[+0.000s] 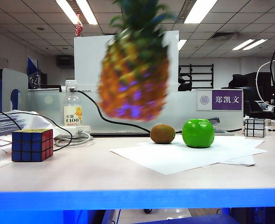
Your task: Arrange all the fruits from large to small from left to right in a row.
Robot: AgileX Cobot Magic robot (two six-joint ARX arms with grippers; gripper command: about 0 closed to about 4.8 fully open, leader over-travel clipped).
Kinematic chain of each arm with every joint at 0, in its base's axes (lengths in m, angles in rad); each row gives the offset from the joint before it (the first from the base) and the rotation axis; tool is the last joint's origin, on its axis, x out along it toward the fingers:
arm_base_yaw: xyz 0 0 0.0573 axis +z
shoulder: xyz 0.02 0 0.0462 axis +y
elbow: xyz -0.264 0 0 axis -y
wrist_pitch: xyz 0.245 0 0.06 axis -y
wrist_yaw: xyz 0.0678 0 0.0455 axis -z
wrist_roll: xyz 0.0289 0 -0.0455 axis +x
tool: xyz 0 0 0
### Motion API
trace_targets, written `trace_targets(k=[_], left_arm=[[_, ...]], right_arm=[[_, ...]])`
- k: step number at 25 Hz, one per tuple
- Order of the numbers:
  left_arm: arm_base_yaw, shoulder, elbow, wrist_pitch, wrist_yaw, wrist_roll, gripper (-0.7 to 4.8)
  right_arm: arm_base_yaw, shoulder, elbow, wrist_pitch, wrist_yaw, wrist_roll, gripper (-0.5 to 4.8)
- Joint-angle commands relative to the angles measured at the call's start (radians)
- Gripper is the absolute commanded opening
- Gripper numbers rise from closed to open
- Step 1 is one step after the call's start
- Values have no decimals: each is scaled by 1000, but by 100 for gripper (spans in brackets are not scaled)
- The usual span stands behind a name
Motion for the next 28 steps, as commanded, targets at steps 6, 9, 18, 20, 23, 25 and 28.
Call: trace_targets(k=[6,9,18,20,23,25,28], left_arm=[[-1,0,1,7,10,2,23],[-1,0,1,7,11,2,23],[-1,0,1,7,14,2,23],[-1,0,1,7,14,2,23],[-1,0,1,8,15,0,23],[-1,0,1,8,16,0,23],[-1,0,1,8,16,1,23]], right_arm=[[6,185,12,248,-55,11,-6],[23,238,29,251,-69,8,-6],[77,348,114,251,-95,-41,-6],[79,362,133,249,-98,-42,-6],[85,380,145,244,-95,-67,-6],[87,392,146,238,-95,-94,-6],[90,412,148,211,-95,-137,-6]])
